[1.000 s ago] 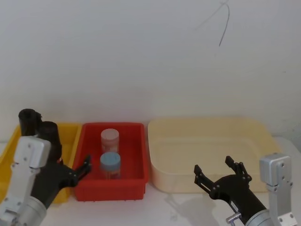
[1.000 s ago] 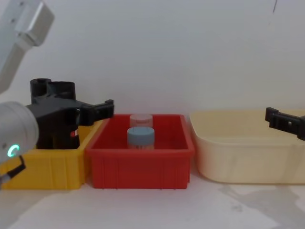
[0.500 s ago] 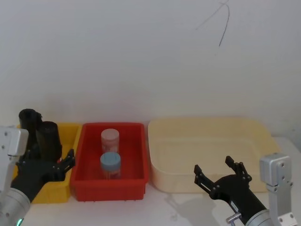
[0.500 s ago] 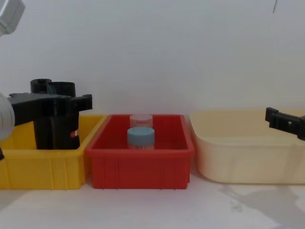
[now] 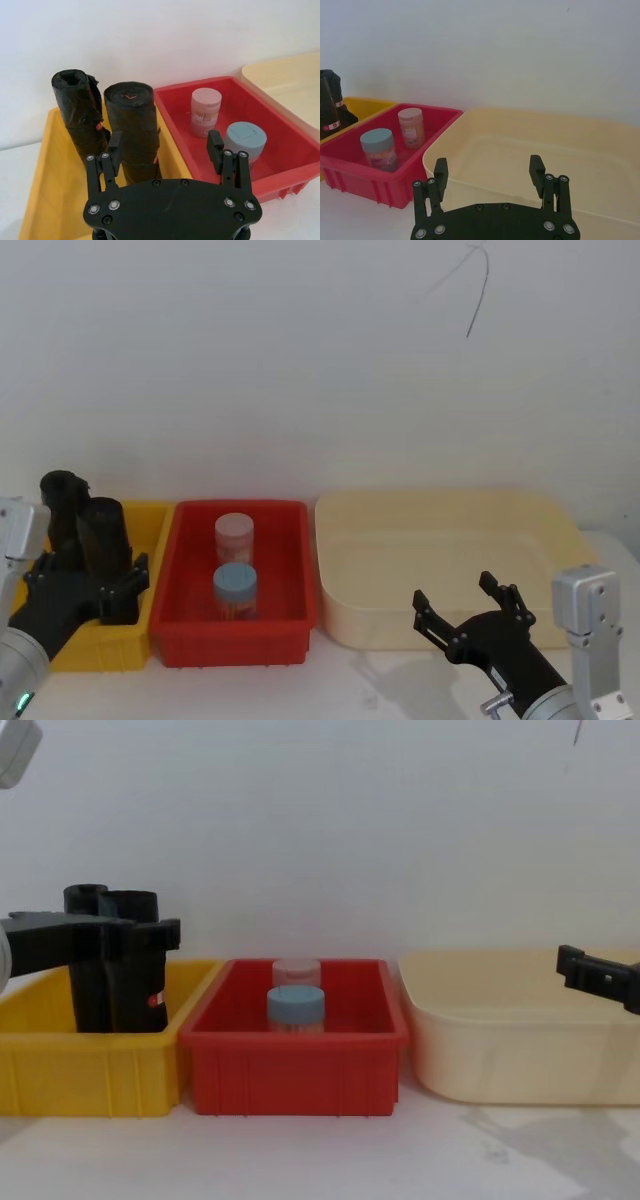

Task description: Pick up the garbage bag with the one hand and transfer it to the other hand.

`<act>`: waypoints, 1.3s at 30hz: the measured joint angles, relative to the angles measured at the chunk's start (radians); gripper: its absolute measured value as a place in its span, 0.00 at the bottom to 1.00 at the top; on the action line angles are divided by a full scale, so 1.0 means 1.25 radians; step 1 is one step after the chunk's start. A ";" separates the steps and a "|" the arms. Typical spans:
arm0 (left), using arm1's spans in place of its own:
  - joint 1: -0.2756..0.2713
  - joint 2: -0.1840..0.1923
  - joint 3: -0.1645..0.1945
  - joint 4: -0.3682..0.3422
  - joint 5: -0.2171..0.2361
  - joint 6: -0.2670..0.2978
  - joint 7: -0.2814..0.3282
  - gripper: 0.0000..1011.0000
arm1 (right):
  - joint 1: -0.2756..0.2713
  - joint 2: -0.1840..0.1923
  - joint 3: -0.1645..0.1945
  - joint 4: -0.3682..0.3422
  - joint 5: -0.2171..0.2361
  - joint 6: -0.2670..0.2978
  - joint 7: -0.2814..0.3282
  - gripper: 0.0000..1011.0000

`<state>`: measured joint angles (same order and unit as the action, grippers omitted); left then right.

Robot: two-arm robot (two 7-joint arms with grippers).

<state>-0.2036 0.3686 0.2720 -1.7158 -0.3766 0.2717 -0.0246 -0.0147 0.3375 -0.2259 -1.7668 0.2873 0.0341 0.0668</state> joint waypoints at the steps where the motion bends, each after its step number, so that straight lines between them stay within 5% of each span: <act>1: -0.003 0.003 0.000 0.005 0.002 0.001 -0.004 0.99 | 0.000 0.000 0.000 0.000 0.000 0.000 0.000 0.99; 39: -0.136 0.007 0.016 0.177 0.066 -0.001 -0.076 0.99 | 0.000 0.000 0.000 0.000 0.000 0.000 0.000 0.99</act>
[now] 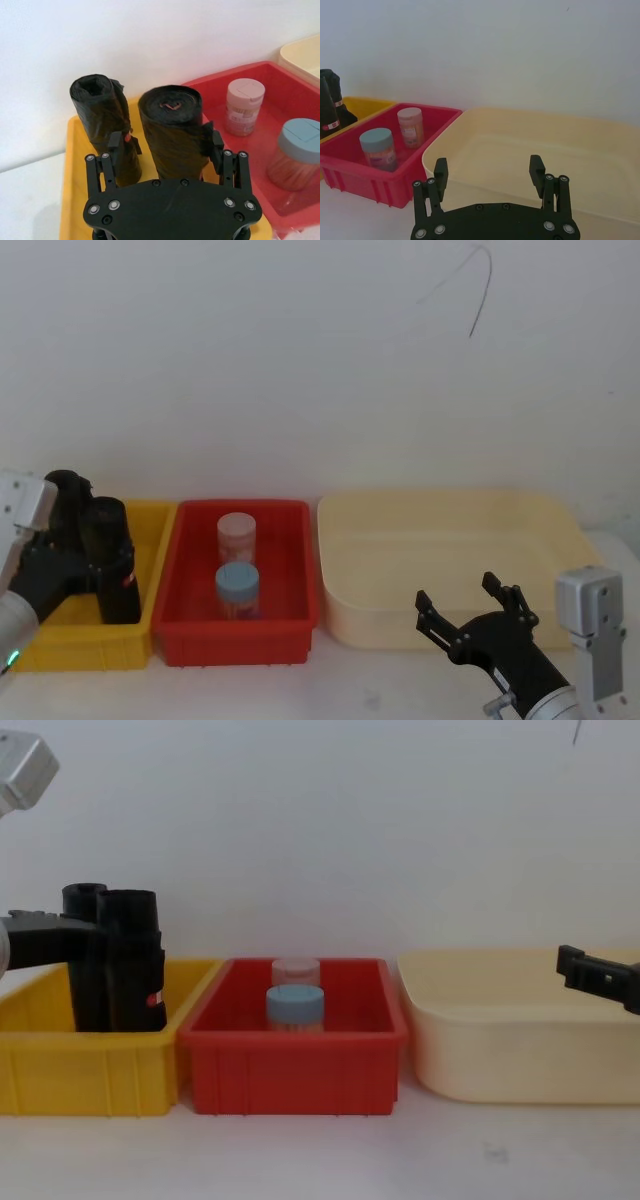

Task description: Pick up the garbage bag with the one hand and transfer it to the other hand.

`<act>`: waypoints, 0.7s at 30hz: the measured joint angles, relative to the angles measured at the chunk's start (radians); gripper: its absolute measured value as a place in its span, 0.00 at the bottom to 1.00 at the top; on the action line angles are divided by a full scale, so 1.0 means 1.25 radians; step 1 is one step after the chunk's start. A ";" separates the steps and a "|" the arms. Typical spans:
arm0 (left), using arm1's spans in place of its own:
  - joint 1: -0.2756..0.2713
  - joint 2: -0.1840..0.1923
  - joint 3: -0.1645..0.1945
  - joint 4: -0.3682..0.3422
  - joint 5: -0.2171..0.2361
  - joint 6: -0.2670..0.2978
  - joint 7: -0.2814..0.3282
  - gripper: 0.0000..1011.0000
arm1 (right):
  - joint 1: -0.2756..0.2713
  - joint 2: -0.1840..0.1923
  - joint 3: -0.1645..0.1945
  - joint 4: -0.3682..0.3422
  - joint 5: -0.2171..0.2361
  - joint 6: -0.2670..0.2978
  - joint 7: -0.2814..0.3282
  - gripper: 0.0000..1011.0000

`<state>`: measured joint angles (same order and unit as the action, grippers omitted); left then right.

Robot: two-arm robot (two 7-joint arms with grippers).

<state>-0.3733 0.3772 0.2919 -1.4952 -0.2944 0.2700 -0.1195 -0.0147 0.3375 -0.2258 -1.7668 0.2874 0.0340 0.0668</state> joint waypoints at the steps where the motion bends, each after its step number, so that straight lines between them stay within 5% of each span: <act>1: -0.005 -0.001 0.001 0.006 0.001 -0.001 -0.001 0.99 | 0.000 0.000 0.000 0.000 0.000 0.000 0.000 0.99; 21: -0.054 -0.015 0.006 0.065 0.013 -0.010 -0.019 0.94 | 0.000 0.000 0.000 0.000 0.000 0.000 0.000 0.99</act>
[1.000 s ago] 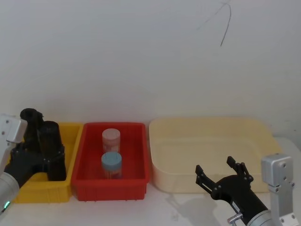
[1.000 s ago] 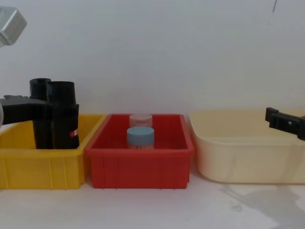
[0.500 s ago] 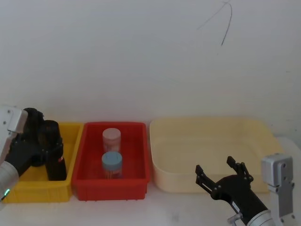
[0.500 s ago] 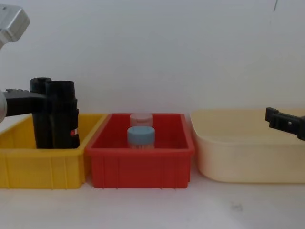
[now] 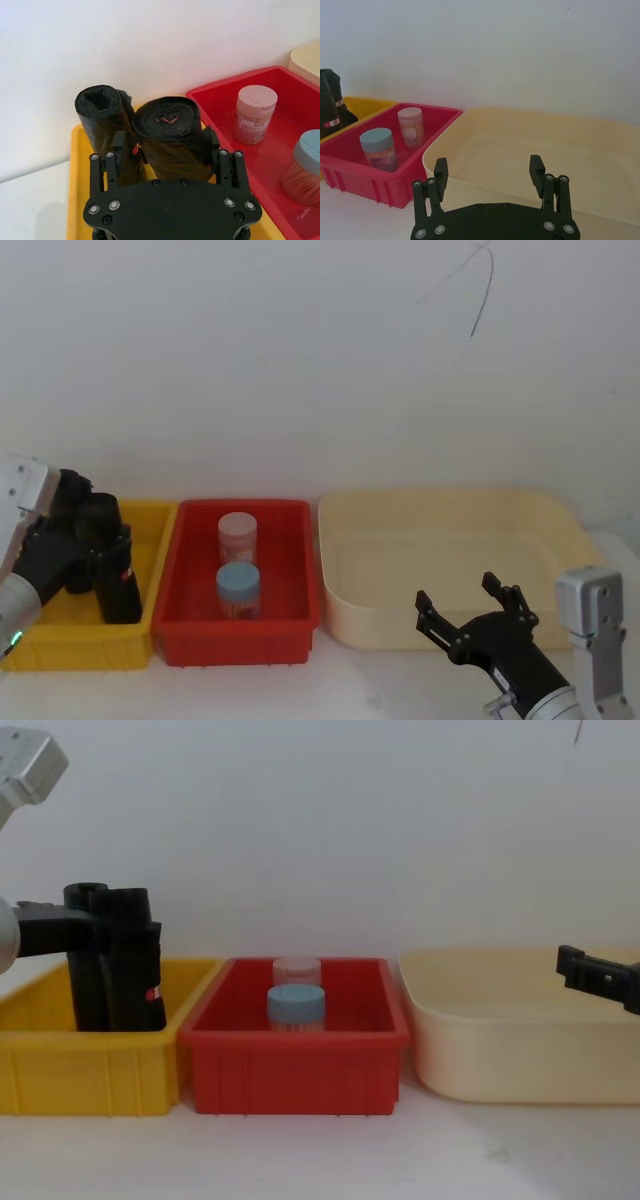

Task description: Pick up the garbage bag with the one hand and transfer it to the other hand.

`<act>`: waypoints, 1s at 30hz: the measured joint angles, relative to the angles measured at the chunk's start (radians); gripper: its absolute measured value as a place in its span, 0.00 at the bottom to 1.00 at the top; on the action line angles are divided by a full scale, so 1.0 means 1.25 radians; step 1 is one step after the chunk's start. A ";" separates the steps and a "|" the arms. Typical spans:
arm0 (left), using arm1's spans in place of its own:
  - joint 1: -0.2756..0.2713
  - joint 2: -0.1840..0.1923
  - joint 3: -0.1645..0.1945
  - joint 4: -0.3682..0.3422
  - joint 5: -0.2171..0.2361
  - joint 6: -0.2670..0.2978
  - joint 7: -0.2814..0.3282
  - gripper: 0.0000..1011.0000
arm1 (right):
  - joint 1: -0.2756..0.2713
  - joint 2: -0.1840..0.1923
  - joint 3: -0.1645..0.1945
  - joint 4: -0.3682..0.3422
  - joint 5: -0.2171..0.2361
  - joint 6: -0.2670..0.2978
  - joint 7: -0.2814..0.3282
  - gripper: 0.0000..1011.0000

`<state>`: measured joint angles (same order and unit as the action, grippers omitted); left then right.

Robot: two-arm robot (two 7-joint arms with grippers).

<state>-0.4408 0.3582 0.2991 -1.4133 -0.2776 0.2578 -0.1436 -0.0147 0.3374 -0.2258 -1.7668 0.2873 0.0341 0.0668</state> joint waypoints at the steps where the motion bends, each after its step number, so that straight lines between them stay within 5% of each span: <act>1: -0.001 0.000 0.000 0.002 0.000 0.000 -0.001 0.90 | 0.000 0.000 0.000 0.000 0.000 0.000 0.000 0.99; 13: -0.008 -0.002 0.001 0.010 0.002 -0.002 -0.003 0.61 | 0.000 0.000 0.000 0.000 0.000 0.000 0.000 0.99; 30: -0.011 0.008 0.003 -0.017 0.006 0.003 -0.025 0.56 | 0.000 0.000 0.000 0.000 0.000 0.000 0.000 0.99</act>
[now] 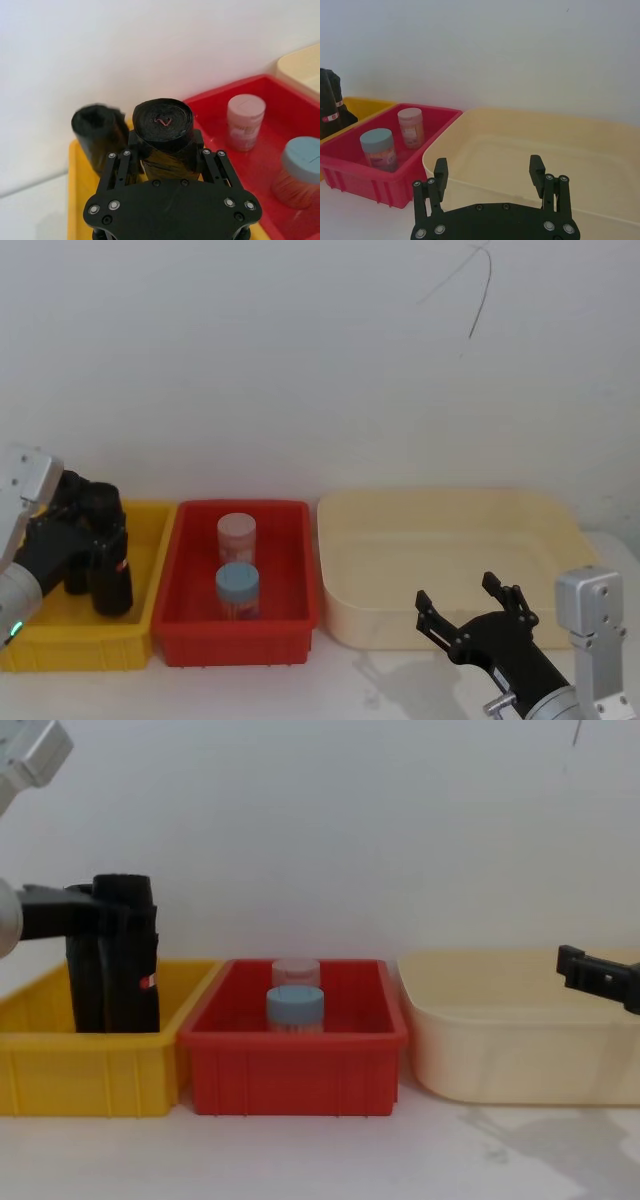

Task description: Pick up the garbage bag with the one hand and transfer it to the other hand.

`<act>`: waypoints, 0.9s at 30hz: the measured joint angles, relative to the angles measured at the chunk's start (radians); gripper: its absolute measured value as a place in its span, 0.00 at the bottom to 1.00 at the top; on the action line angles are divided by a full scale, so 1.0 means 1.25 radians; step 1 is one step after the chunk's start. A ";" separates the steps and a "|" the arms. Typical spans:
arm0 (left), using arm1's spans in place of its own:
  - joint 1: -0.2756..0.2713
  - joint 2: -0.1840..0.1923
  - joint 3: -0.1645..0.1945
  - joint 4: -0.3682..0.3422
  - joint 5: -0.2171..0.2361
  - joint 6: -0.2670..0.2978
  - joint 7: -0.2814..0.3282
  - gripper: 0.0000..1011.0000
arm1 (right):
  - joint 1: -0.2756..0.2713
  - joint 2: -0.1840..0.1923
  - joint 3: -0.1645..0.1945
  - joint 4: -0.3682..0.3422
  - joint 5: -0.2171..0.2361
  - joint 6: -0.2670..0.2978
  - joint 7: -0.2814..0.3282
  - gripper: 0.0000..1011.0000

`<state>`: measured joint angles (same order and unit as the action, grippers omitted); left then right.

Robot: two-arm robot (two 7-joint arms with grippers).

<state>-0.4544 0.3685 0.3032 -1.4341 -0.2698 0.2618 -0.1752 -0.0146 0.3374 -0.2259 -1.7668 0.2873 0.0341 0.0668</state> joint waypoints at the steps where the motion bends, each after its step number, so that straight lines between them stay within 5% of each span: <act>1: -0.002 0.002 0.000 -0.004 0.000 0.001 -0.003 0.56 | 0.000 0.000 0.000 0.000 0.000 0.000 0.000 0.99; 13: -0.060 0.022 0.005 -0.077 -0.010 0.027 -0.079 0.56 | 0.004 0.002 0.000 -0.001 0.001 0.003 0.006 0.99; 27: -0.178 0.014 0.032 -0.092 -0.046 0.062 -0.178 0.56 | 0.064 0.028 -0.007 -0.014 0.043 0.063 0.103 0.99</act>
<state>-0.6765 0.3864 0.3432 -1.5494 -0.3272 0.3390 -0.3971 0.0654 0.3726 -0.2343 -1.7849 0.3412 0.1130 0.1953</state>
